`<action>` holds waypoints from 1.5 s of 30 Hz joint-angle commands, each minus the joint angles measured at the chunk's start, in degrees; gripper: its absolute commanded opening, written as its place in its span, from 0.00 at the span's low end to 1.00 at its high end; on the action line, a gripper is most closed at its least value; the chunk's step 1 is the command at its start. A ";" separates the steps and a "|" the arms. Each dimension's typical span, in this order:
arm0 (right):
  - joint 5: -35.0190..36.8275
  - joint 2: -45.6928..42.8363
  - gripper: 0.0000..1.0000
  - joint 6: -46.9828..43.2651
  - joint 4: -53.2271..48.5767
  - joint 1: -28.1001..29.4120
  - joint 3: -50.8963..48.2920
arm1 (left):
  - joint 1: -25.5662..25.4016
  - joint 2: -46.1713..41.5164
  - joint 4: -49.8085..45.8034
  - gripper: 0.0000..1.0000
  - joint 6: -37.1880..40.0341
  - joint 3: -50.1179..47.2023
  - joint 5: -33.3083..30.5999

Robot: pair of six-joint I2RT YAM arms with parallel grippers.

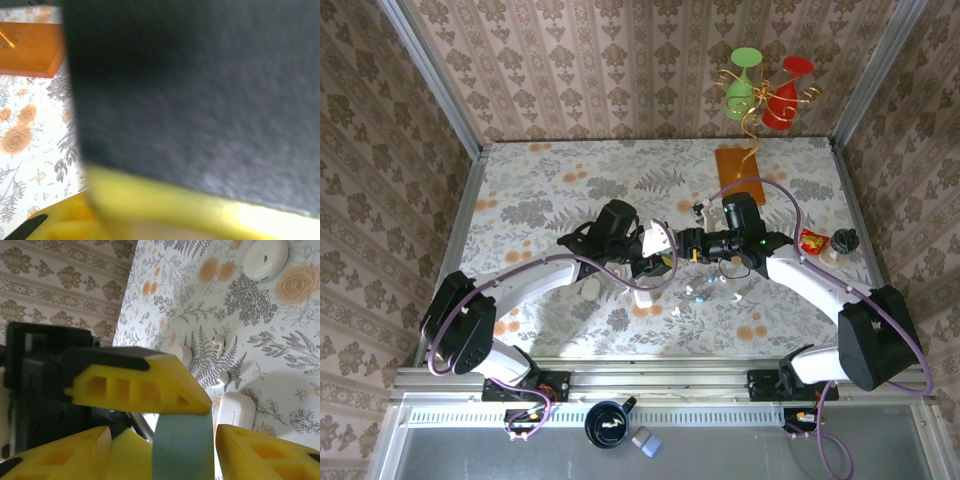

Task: Insert the wireless bluetooth earbuds into the charging case

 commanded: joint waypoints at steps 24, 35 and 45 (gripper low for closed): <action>-5.17 -2.87 0.11 20.02 9.63 -2.60 -0.15 | -0.79 -8.46 49.72 0.89 -19.98 -21.33 -10.65; -12.31 -6.27 0.03 45.27 33.30 -4.83 -3.39 | -0.08 -6.72 70.74 0.87 -24.59 -26.12 -9.34; -12.42 -4.58 0.00 63.48 56.20 -5.67 -5.63 | 1.52 -3.22 78.74 0.82 -31.45 -21.62 -2.48</action>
